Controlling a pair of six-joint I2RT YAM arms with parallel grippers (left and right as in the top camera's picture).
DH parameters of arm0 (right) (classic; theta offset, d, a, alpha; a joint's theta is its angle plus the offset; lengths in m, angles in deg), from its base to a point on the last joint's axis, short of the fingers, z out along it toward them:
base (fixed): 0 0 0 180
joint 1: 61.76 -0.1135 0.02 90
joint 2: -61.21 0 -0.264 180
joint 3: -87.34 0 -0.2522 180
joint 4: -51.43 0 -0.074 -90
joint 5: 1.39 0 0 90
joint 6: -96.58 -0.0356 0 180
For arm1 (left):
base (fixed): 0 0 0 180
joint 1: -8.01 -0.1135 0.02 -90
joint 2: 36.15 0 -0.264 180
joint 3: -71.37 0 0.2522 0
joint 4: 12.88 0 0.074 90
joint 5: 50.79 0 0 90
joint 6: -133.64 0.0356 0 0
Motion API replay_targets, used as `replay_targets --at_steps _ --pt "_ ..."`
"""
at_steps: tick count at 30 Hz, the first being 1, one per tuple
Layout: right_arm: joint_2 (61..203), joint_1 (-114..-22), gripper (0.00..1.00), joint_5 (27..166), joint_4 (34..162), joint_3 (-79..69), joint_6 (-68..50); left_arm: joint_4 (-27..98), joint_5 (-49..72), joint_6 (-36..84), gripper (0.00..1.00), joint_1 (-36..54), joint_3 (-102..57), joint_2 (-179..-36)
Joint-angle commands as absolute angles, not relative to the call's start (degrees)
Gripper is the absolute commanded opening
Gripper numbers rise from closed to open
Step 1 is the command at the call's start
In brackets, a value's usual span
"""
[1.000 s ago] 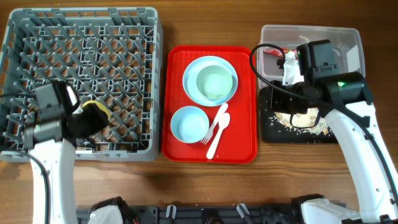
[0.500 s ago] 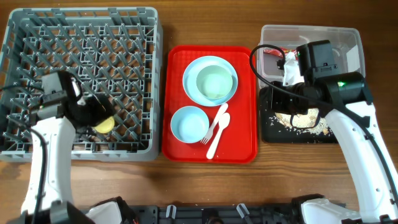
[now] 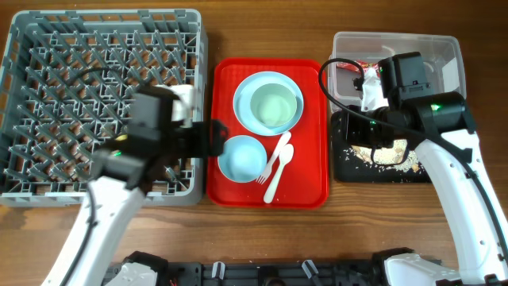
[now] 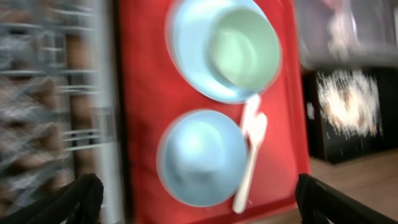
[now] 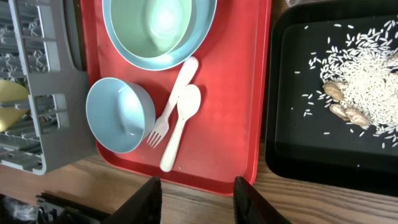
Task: Sort waste into correct bins and load items into the dishwasher rack
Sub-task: 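Place the yellow cup in the dish rack with the left gripper, then grasp the light-blue bowl on the tray with the left gripper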
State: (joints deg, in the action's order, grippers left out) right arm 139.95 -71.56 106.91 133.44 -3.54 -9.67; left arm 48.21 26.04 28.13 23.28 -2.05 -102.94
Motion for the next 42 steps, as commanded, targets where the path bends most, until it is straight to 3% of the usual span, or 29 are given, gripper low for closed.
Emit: replay_targets --at_steps 1,5,15,16,17,20,21,23,27,31,42 --pt "139.43 -71.47 0.49 106.17 133.7 -3.59 -9.02 44.93 29.58 28.24 1.0 36.22 -2.71 -111.64" --pt "139.43 -71.47 0.62 106.15 133.7 -3.59 -8.82 41.39 32.6 28.24 1.0 44.31 -2.71 -121.65" --pt "139.43 -71.47 0.63 106.13 133.64 -3.59 -8.82 36.3 32.68 28.24 0.99 49.42 -2.71 -136.47" --pt "139.43 -71.47 0.63 106.13 133.64 -3.59 -8.84 36.15 32.66 28.24 0.95 49.44 -2.71 -136.47" --pt "139.43 -71.47 0.63 106.13 133.61 -3.59 -8.84 36.01 32.68 28.24 0.76 49.42 -2.71 -136.47" --pt "139.43 -71.47 0.63 106.13 133.64 -3.59 -8.82 35.95 32.68 28.24 0.48 49.42 -2.71 -136.47" --pt "139.43 -71.47 0.63 106.13 133.64 -3.59 -8.8 35.95 32.68 28.24 0.48 49.42 -2.71 -136.47" --pt "139.43 -71.47 0.63 106.13 133.64 -3.59 -8.84 35.95 32.68 28.24 0.35 49.42 -2.73 -136.47" --pt "139.43 -71.47 0.63 106.13 133.64 -3.59 -8.84 35.93 32.71 28.24 0.25 49.42 -2.73 -136.44" --pt "139.43 -71.47 0.63 106.13 133.68 -3.59 -8.82 35.8 32.66 28.24 0.04 49.42 -2.84 -136.18" --pt "139.43 -71.47 0.62 106.13 133.7 -3.59 -8.56 36.1 32.68 28.26 0.04 49.12 -2.84 -118.96"
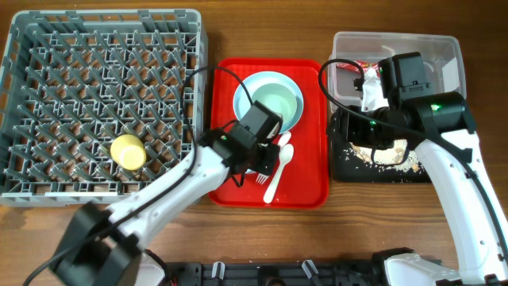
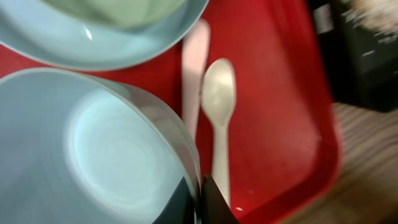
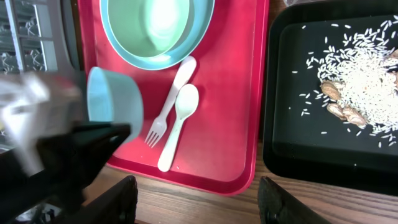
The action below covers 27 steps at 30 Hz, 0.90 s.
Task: Sort waste into correct bins and load items into the dishwasher rack
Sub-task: 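Grasp the light-blue bowl on the tray with the left gripper, then place the light-blue bowl upside down in the rack, left gripper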
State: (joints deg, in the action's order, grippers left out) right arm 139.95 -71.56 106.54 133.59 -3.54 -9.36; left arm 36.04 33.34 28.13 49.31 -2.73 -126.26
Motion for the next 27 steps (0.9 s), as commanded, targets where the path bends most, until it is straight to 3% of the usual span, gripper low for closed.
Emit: replay_targets --at_steps 1,5,6,9,15,20,27 --pt "139.43 -71.47 0.62 106.13 133.7 -3.59 -8.56 36.32 32.66 28.26 0.04 48.5 -2.84 -116.45" --pt "139.43 -71.47 0.62 106.13 133.68 -3.59 -8.43 38.83 31.9 29.09 0.04 41.27 -4.08 -108.05" --pt "139.43 -71.47 0.62 106.13 133.64 -3.59 -8.43 40.95 25.8 33.23 0.04 33.09 -7.45 -105.98" --pt "139.43 -71.47 0.62 106.13 133.64 -3.59 -8.45 42.59 19.79 34.51 0.04 23.61 -11.73 -106.76" --pt "139.43 -71.47 0.62 106.13 133.61 -3.59 -8.4 41.57 -3.27 37.53 0.04 2.89 -19.95 -115.61" --pt "139.43 -71.47 0.63 106.13 133.64 -3.59 -8.4 34.99 -24.04 37.42 0.04 -7.47 -20.13 -127.55" --pt "139.65 -71.47 0.62 106.13 133.61 -3.59 -8.38 30.68 -35.42 37.42 0.04 -13.85 -20.13 -140.68"
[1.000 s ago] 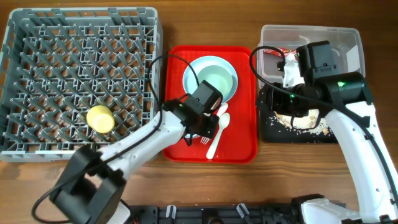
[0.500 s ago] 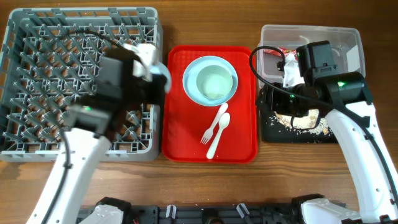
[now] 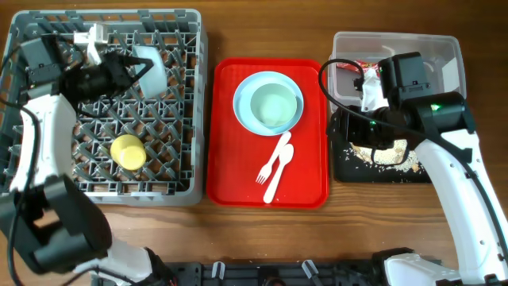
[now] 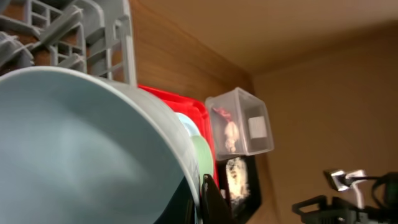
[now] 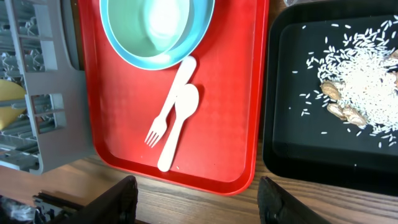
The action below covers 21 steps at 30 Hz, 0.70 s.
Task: Sort waste into correct bins and load items into the dishwasher rack
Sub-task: 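Place the light-blue bowl upside down in the rack, left gripper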
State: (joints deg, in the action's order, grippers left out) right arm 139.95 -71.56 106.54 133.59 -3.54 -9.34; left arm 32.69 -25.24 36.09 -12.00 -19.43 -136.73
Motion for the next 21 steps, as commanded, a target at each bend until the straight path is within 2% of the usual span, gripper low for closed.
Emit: replay_targets --at_steps 1,5,10,11,12,15,18,21 --pt "139.65 -71.47 0.62 106.11 133.61 -3.59 -8.36 30.18 -35.55 37.44 0.04 -14.69 -20.13 -142.21" --pt "139.65 -71.47 0.62 106.11 133.61 -3.59 -8.4 30.03 -35.2 37.44 0.04 -17.44 -20.08 -145.1" --pt "139.65 -71.47 0.62 105.91 133.59 -3.59 -8.4 33.48 -27.88 37.47 0.04 -21.5 -20.08 -145.47" --pt "139.65 -71.47 0.62 105.91 133.61 -3.59 -8.4 34.09 -27.03 37.47 0.07 -22.01 -20.08 -145.47" --pt "139.65 -71.47 0.62 105.91 133.61 -3.59 -8.4 34.94 -26.16 37.47 0.14 -22.58 -20.08 -145.47" --pt "139.65 -71.47 0.62 105.93 133.61 -3.59 -8.4 37.59 -25.61 37.44 0.22 -24.28 -20.08 -145.47" --pt "139.65 -71.47 0.62 105.93 133.64 -3.59 -8.38 41.68 -25.59 37.47 0.5 -26.16 -20.08 -145.45" --pt "139.65 -71.47 0.62 105.93 133.64 -3.59 -8.38 46.94 -22.88 37.22 0.54 -28.5 -20.08 -145.1"
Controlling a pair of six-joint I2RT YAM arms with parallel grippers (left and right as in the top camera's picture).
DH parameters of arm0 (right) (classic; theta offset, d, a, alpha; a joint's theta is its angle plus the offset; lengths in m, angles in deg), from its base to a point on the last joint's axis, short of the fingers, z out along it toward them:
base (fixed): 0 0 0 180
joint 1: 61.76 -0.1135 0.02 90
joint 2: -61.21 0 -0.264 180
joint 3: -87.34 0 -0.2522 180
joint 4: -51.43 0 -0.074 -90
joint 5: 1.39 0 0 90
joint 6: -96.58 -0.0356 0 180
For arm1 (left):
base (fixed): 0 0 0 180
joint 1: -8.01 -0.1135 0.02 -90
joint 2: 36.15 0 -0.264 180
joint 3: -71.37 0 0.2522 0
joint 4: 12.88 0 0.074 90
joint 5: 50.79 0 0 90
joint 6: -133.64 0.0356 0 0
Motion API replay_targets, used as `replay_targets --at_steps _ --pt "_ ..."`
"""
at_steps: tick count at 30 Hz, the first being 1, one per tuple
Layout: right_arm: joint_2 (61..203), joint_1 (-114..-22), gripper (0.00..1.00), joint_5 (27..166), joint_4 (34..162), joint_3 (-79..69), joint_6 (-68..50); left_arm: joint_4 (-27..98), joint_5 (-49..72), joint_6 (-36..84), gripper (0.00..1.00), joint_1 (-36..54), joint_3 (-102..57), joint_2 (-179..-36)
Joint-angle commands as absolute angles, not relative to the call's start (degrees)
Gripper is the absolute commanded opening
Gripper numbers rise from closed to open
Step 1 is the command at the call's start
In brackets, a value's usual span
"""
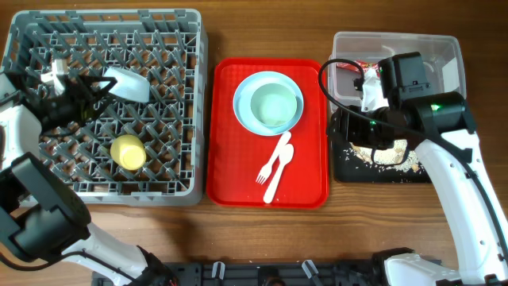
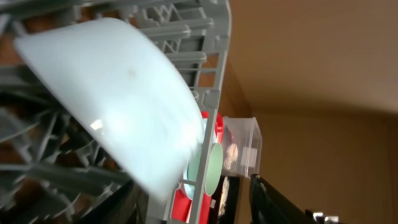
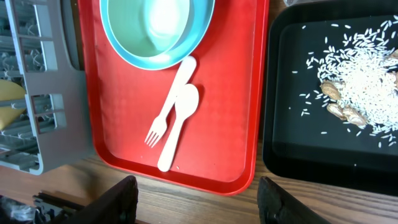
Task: Sort waste into correct bins and load items into the dishwasher rack
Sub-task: 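Place the light-blue bowl upside down in the rack, left gripper, then grasp the green bowl on the plate with the left gripper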
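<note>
A pale blue bowl (image 1: 127,83) leans tilted among the pegs of the grey dishwasher rack (image 1: 190,48), and it fills the left wrist view (image 2: 118,93). My left gripper (image 2: 199,202) is open just left of the bowl, its fingers apart and holding nothing. A yellow cup (image 1: 127,151) lies in the rack. On the red tray (image 1: 230,175) are a blue plate (image 1: 246,89) with a green bowl (image 1: 274,105) in it, plus a white fork (image 3: 166,106) and spoon (image 3: 180,121). My right gripper (image 3: 202,205) hangs open above the tray's near edge.
A black bin (image 3: 311,149) with rice and food scraps sits right of the tray. Behind it stands a clear bin (image 1: 432,48) holding a wrapper. The right arm (image 1: 413,103) hangs over both bins. Wooden table (image 1: 262,238) shows in front.
My left gripper has let go of the pale blue bowl and stands open. The bowl now rests tilted in the rack, a little lower and further left than before. The right arm has not moved.
The pale blue bowl first sat on the red tray with my left gripper open beside it. Then the gripper was shut on the bowl's rim at the tray. Later it held the bowl over the rack's back. Now the bowl lies in the rack, released.
</note>
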State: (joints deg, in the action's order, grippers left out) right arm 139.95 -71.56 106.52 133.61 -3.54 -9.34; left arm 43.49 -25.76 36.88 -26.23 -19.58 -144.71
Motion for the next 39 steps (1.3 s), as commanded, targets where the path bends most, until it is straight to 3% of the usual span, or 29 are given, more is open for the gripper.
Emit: replay_targets --at_steps 1,5,9,13,16,20,22,27,31,37,39 --pt "139.65 -71.47 0.62 105.93 133.64 -3.59 -8.38 48.73 -21.08 37.22 0.54 -29.15 -20.08 -144.88" --pt "139.65 -71.47 0.63 105.93 133.61 -3.61 -8.38 56.14 -15.1 37.22 0.75 -31.45 -20.08 -141.34" --pt "139.65 -71.47 0.63 105.93 133.61 -3.59 -8.38 58.66 -13.52 37.22 0.82 -31.52 -20.08 -134.91" --pt "139.65 -71.47 0.6 101.54 134.88 -3.59 -10.17 59.16 -12.01 37.22 0.81 -28.08 -20.08 -126.59" --pt "139.63 -71.37 0.67 91.51 136.91 -3.59 -17.32 56.63 -9.17 37.25 0.83 -20.06 -20.08 -121.25" --pt "139.63 -69.88 0.82 91.16 137.0 -3.59 -17.63 50.72 1.56 37.25 0.87 -3.67 -20.08 -119.2" --pt "139.63 -67.02 0.88 91.16 137.81 -3.59 -17.58 45.78 9.67 37.25 1.0 10.25 -20.08 -120.27" --pt "139.63 -60.79 0.95 91.16 139.06 -3.59 -17.36 35.66 15.94 37.27 1.0 29.2 -20.08 -125.52" --pt "139.63 -58.45 1.0 91.18 139.23 -3.59 -16.77 28.74 23.77 37.29 1.0 38.56 -20.08 -132.71" --pt "139.63 -58.45 1.0 91.16 139.38 -3.59 -15.64 23.25 36.29 37.31 0.91 45.25 -20.08 -144.53" --pt "139.63 -58.47 1.0 91.16 139.41 -3.59 -15.62 23.1 40.86 37.25 0.82 45.79 -20.08 -148.07"
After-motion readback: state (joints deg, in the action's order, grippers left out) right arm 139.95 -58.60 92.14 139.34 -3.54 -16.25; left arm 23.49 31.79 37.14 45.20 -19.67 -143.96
